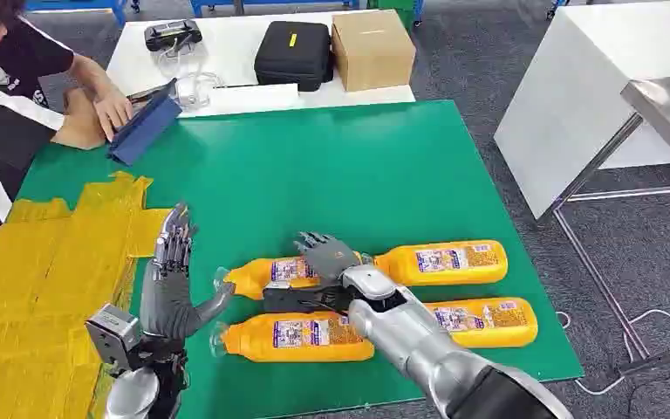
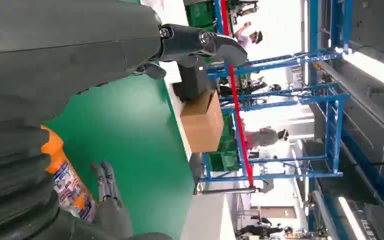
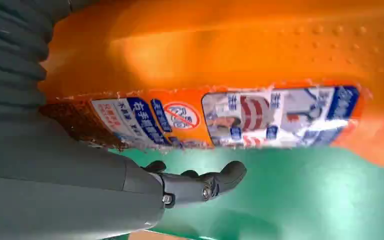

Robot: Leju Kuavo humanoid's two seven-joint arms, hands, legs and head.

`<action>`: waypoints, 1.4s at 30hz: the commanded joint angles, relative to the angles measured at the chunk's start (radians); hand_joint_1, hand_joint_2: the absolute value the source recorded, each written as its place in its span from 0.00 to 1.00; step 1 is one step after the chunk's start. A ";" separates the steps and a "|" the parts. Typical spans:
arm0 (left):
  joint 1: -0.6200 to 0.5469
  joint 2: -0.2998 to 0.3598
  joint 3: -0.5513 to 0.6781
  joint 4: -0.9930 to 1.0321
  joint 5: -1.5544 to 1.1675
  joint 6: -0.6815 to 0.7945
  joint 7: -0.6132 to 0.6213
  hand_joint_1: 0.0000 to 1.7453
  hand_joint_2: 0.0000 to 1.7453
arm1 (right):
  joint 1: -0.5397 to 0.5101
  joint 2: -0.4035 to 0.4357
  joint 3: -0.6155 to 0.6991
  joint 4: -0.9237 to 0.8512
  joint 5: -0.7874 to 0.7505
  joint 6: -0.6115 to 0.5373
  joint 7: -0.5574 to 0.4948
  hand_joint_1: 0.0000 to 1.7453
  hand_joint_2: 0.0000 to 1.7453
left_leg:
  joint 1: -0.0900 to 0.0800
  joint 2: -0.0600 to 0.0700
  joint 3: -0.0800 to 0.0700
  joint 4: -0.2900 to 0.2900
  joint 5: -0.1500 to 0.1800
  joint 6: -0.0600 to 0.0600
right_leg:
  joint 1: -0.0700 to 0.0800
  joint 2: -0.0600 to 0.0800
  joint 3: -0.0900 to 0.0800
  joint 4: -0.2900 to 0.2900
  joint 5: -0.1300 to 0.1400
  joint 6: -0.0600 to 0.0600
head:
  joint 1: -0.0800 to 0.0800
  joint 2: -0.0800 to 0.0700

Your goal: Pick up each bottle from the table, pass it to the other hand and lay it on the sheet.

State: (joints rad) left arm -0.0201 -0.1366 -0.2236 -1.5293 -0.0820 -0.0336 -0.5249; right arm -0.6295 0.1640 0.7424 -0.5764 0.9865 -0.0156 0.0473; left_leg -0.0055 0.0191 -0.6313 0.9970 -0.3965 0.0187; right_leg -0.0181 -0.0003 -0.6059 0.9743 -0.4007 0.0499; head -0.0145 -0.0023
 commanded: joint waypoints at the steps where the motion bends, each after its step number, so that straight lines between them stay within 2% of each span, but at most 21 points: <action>1: -0.028 0.002 -0.015 0.066 0.005 0.004 0.006 0.00 1.00 | -0.036 0.011 0.047 0.151 0.006 0.023 0.020 0.01 1.00 | 0.002 -0.005 0.006 0.000 -0.002 -0.002 | 0.002 -0.003 0.008 -0.001 -0.002 -0.003 | 0.000 0.000; 5: -0.028 0.002 -0.015 0.066 0.005 0.004 0.006 0.00 1.00 | -0.036 0.011 0.047 0.151 0.006 0.023 0.020 0.01 1.00 | 0.002 -0.005 0.008 -0.001 -0.001 -0.002 | 0.002 -0.003 0.010 -0.002 -0.001 -0.003 | 0.000 0.000; 6: -0.027 0.002 -0.015 0.067 0.005 0.004 0.006 0.00 1.00 | -0.036 0.011 0.047 0.151 0.006 0.022 0.020 0.25 1.00 | 0.001 -0.004 0.007 -0.001 0.000 -0.001 | 0.001 -0.003 0.008 -0.001 -0.001 -0.002 | 0.000 0.000; 8: -0.025 0.002 -0.015 0.069 0.005 0.005 0.007 0.00 1.00 | -0.036 0.011 0.050 0.152 0.008 0.023 0.021 0.80 1.00 | 0.001 -0.004 0.008 -0.001 0.000 -0.001 | 0.001 -0.002 0.009 -0.001 -0.001 -0.002 | 0.000 0.000; 11: -0.021 0.001 -0.015 0.068 0.006 0.006 0.008 0.00 1.00 | -0.029 0.013 0.036 0.139 -0.002 -0.009 0.019 1.00 1.00 | 0.001 -0.003 0.009 -0.001 -0.001 -0.001 | 0.001 -0.002 0.010 -0.001 -0.001 -0.002 | 0.000 0.000; 17: -0.002 0.000 -0.012 0.047 0.009 0.007 0.012 0.00 1.00 | -0.005 0.011 -0.007 0.089 -0.024 -0.101 0.018 1.00 1.00 | 0.001 -0.003 0.010 -0.001 -0.001 -0.001 | 0.001 -0.002 0.011 -0.002 -0.001 -0.002 | 0.000 0.000; 20: 0.012 -0.002 -0.010 0.027 0.008 0.008 0.016 0.00 1.00 | 0.027 0.006 -0.049 0.020 -0.036 -0.179 0.010 1.00 1.00 | 0.002 -0.004 0.010 0.000 -0.001 -0.002 | 0.002 -0.003 0.012 -0.001 -0.002 -0.003 | 0.000 0.000; 23: 0.027 -0.004 -0.020 0.005 0.003 0.006 0.022 0.00 1.00 | 0.096 -0.002 -0.113 -0.105 -0.032 -0.338 0.001 1.00 1.00 | 0.002 -0.004 0.010 0.000 -0.002 -0.002 | 0.002 -0.002 0.012 -0.001 -0.002 -0.003 | 0.000 0.000; 27: 0.035 -0.002 -0.039 -0.012 -0.005 0.004 0.025 0.00 1.00 | 0.141 -0.006 -0.150 -0.188 -0.041 -0.387 -0.019 1.00 1.00 | 0.001 -0.003 0.007 0.000 -0.002 -0.001 | 0.001 -0.002 0.008 0.000 -0.002 -0.002 | 0.000 0.000; 33: 0.045 0.011 -0.101 -0.013 -0.037 0.018 0.031 0.00 1.00 | 0.295 0.005 -0.314 -0.423 -0.087 -0.683 -0.158 1.00 1.00 | 0.001 -0.004 0.005 0.000 -0.002 -0.001 | 0.001 -0.003 0.006 0.000 -0.002 -0.002 | 0.000 0.000; 34: 0.044 0.012 -0.110 -0.010 -0.040 0.019 0.032 0.00 1.00 | 0.312 0.010 -0.342 -0.455 -0.096 -0.683 -0.185 1.00 1.00 | 0.002 -0.005 0.006 0.001 -0.003 -0.002 | 0.002 -0.003 0.008 0.000 -0.004 -0.002 | 0.000 0.000; 42: 0.041 0.009 -0.116 -0.003 -0.044 0.024 0.032 0.00 1.00 | 0.322 0.008 -0.346 -0.462 -0.097 -0.683 -0.192 1.00 1.00 | 0.001 -0.003 0.003 0.000 -0.002 -0.002 | 0.001 -0.001 0.005 0.000 -0.002 -0.002 | 0.000 0.000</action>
State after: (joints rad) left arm 0.0352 -0.1427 -0.3082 -1.5602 -0.1255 -0.0118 -0.4982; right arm -0.3168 0.1808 0.4448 -0.9853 0.8949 -0.6931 -0.1388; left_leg -0.0056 0.0179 -0.6307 0.9969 -0.3975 0.0185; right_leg -0.0182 -0.0007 -0.6043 0.9742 -0.4015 0.0502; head -0.0145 -0.0023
